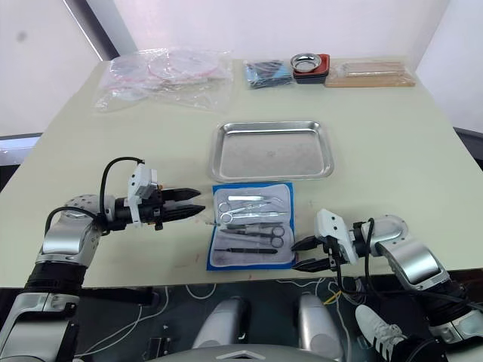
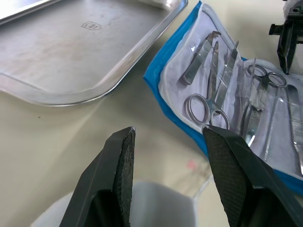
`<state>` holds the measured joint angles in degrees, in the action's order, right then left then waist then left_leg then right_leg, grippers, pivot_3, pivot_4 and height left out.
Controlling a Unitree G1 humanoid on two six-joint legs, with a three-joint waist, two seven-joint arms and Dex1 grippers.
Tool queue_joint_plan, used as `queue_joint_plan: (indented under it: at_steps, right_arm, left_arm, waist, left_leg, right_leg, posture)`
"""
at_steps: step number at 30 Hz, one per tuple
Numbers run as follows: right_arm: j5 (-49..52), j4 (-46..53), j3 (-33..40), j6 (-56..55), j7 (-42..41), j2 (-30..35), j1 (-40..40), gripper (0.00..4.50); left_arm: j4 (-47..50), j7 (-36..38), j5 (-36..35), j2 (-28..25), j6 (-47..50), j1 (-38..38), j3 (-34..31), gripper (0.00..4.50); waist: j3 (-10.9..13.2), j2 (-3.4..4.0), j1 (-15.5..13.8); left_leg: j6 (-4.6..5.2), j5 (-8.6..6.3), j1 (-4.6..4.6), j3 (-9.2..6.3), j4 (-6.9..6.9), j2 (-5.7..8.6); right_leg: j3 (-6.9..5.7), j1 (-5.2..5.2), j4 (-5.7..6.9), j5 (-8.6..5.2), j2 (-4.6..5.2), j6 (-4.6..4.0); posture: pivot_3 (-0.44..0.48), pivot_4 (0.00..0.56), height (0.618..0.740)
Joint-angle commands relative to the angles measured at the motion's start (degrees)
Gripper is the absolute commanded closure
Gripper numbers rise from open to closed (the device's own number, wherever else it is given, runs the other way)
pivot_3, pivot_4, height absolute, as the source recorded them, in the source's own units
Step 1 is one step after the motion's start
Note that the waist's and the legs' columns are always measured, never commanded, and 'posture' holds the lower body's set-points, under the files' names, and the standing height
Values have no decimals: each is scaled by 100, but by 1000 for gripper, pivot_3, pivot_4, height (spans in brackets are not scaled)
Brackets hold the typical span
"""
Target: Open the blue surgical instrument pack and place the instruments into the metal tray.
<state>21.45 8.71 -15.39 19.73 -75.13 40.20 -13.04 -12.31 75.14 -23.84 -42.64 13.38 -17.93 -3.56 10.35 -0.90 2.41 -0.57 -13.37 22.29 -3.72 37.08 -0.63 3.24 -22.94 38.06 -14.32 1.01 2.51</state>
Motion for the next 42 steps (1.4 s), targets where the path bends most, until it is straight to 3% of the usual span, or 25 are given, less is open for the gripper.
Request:
queue_joint_plan:
  at_steps: [1,2,7,8,9,10,13,20,31,42]
  right_arm:
    - [388,13,527,-364,105,-313,-287,2503]
    - [381,-91,594,-500,169,-436,-348,2503]
    - [216,-716,679,-1204,353,-986,-612,913]
    - [154,-828,652,-1365,306,-1030,-661,913]
    - [96,-948,632,-1528,281,-1088,-711,246]
    - [59,-1021,619,-1638,258,-1125,-738,0]
    - [-110,-1304,499,-2117,119,-1239,-775,0]
    - [-382,-1920,402,-2845,8,-1451,-761,0]
    - [-970,-2648,104,-3270,118,-1577,-802,0]
    - [-1260,-2700,-231,-1985,251,-1358,-719,0]
  left_arm:
    - [395,285,-180,-201,-219,163,-244,2091]
    - [488,370,-226,-247,-257,195,-272,2091]
    - [952,591,-318,-556,-201,135,-300,2091]
    - [997,648,-306,-600,-255,136,-275,2091]
    - [1063,693,-323,-630,-271,136,-259,1576]
    - [1122,722,-348,-655,-272,145,-255,1269]
    - [1348,876,-553,-674,-245,177,-316,91]
    - [1688,1183,-743,-800,-321,399,-371,91]
    - [1902,1068,-772,-724,-262,580,-316,91]
    - [1899,975,-759,-709,-258,662,-329,91]
  waist:
    - [0,-1,4]
    - [0,-2,6]
    - [9,-11,-37]
    - [10,-10,-35]
    - [11,-10,-26]
    - [11,-9,-22]
    - [11,-9,-21]
    - [12,-8,-2]
    - [12,-8,-8]
    - [3,-14,-7]
  left_leg:
    - [0,0,25,1,2,0]
    - [0,0,42,2,3,1]
    - [-1,0,67,-7,-10,4]
    - [-1,0,67,-4,-11,4]
    - [0,0,66,-1,-11,5]
    - [0,0,66,1,-10,6]
    - [0,0,64,2,-10,5]
    - [0,0,61,3,-10,3]
    - [0,0,58,4,-7,3]
    - [0,0,43,3,3,1]
  right_leg:
    - [0,-22,-2,7,0,11]
    - [1,-38,-1,11,1,16]
    - [-8,-54,-10,23,3,-8]
    - [-6,-54,-10,23,4,-8]
    - [-3,-54,-10,23,6,-7]
    - [-3,-54,-10,23,6,-6]
    - [-3,-54,-9,23,5,-6]
    - [-2,-55,-6,24,0,-8]
    - [-1,-53,-2,24,-1,-8]
    - [-1,-45,10,30,-4,-17]
  posture:
    - [0,150,740]
    - [0,150,740]
    - [0,150,740]
    - [0,150,740]
    - [0,150,740]
    - [0,150,740]
    - [0,150,740]
    - [0,150,740]
    - [0,150,740]
    - [0,150,740]
